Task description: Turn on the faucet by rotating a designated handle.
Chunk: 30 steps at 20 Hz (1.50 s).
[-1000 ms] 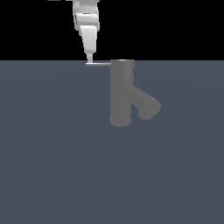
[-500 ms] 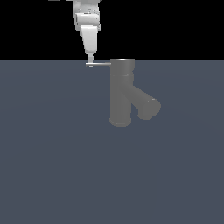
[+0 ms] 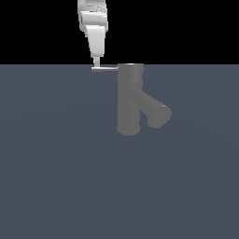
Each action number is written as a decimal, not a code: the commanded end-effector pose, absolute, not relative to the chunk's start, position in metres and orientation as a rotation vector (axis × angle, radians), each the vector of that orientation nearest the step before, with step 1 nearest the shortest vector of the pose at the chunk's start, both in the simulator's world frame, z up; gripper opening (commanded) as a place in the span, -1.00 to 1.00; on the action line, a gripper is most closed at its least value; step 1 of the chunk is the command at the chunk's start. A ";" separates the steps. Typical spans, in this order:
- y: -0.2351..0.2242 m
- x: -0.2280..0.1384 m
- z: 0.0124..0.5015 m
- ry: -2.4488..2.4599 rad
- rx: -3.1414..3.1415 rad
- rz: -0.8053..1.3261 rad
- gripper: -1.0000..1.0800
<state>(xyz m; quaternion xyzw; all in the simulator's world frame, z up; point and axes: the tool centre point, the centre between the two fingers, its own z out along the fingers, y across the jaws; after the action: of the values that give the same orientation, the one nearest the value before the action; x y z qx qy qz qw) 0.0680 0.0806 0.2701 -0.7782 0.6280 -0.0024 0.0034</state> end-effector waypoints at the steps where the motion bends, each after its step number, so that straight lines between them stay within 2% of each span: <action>1: 0.077 0.058 0.270 1.976 -2.443 0.000 -1.00; 21: 0.062 0.003 0.270 1.976 -2.443 0.000 -1.00; 23: 0.072 0.008 0.270 1.955 -2.451 -0.002 -1.00; 30: 0.046 -0.007 0.270 1.960 -2.448 -0.001 -1.00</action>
<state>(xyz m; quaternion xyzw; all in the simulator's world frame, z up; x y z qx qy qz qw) -0.0021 0.0635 0.2699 -0.7867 0.6174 -0.0013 0.0063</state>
